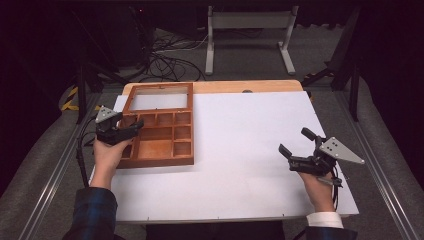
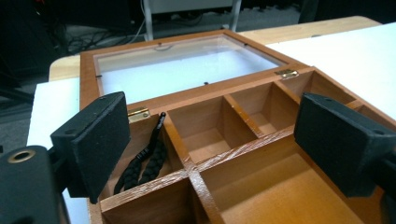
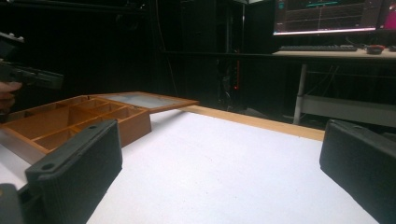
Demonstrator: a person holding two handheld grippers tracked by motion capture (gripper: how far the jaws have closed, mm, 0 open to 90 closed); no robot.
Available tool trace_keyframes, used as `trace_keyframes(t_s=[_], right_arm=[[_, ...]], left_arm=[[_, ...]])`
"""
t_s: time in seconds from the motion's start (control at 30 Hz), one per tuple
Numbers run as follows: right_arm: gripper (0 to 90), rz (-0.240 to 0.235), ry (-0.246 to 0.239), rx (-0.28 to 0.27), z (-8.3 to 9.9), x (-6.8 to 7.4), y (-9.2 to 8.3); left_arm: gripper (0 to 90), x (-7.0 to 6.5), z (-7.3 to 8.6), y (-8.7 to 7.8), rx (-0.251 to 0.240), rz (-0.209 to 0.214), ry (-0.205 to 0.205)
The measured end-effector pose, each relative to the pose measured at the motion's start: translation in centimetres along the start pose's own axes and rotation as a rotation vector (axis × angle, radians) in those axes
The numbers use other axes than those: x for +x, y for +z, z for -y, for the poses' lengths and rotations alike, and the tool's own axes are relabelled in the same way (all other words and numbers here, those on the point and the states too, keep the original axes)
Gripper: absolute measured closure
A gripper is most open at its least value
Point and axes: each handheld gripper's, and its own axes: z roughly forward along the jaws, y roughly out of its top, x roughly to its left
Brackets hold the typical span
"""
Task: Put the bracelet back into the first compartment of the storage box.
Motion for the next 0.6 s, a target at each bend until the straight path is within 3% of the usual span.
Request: trace_keyframes(t_s=[0.6], right_arm=[[0.0, 0.007, -0.003, -0.002, 0.0, 0.1, 0.0]], left_arm=[[6.9, -2.8, -0.3, -1.3, -0.090, 0.056, 0.050]])
